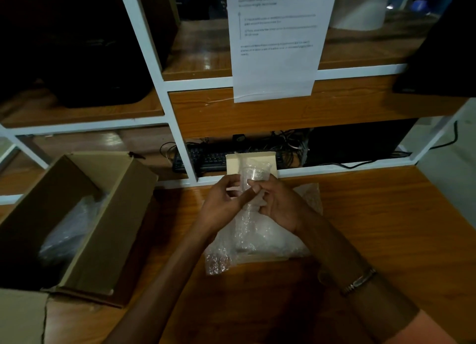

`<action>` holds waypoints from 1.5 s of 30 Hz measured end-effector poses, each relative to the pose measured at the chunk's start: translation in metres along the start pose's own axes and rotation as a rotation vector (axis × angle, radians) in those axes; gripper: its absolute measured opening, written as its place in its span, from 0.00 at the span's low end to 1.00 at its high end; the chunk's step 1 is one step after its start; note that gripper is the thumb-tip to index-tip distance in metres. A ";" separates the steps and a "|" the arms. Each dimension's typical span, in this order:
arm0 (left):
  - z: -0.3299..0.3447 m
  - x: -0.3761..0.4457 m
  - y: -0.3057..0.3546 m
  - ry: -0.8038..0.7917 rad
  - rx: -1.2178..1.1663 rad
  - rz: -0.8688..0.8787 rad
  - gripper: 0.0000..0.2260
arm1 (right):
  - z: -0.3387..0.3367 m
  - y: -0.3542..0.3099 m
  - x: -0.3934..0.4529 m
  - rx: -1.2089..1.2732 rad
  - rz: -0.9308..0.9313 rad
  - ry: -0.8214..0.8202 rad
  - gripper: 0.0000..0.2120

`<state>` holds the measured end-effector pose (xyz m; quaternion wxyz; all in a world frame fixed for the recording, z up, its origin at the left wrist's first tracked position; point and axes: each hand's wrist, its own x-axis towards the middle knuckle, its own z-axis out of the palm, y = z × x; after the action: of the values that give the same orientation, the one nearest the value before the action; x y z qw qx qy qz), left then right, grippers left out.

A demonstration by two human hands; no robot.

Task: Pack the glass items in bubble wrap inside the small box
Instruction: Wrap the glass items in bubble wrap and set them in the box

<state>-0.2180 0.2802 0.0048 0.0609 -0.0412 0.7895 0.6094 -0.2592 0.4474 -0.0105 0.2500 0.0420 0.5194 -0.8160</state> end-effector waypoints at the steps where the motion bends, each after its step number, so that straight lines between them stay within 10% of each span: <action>1: -0.003 0.000 -0.001 -0.016 -0.029 -0.001 0.27 | 0.000 -0.001 -0.001 -0.003 0.008 -0.022 0.10; 10: -0.015 -0.002 0.005 -0.061 -0.371 -0.110 0.27 | -0.004 -0.025 -0.010 -0.213 0.061 -0.081 0.22; 16: -0.040 -0.009 0.002 -0.319 -1.053 -0.042 0.12 | -0.018 -0.031 -0.008 -0.304 0.055 0.325 0.33; 20: -0.048 -0.004 -0.003 -0.402 -1.162 -0.011 0.19 | -0.008 -0.015 -0.012 -0.095 0.244 0.137 0.35; 24: -0.055 0.000 -0.009 -0.339 -0.964 -0.043 0.27 | -0.007 -0.025 -0.012 0.065 0.116 0.009 0.12; 33: -0.026 -0.006 -0.009 0.112 -0.248 -0.047 0.24 | 0.005 -0.025 -0.001 -0.456 -0.146 0.167 0.05; 40: -0.002 -0.010 -0.007 0.354 0.251 0.180 0.34 | 0.021 -0.007 -0.001 -0.261 0.063 0.073 0.09; 45: -0.002 -0.006 -0.014 0.237 0.376 0.214 0.38 | 0.013 -0.005 0.001 -0.264 0.020 0.066 0.26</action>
<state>-0.2106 0.2745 -0.0076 -0.0903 -0.0163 0.8904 0.4458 -0.2595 0.4379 -0.0010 0.2441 0.0410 0.6297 -0.7364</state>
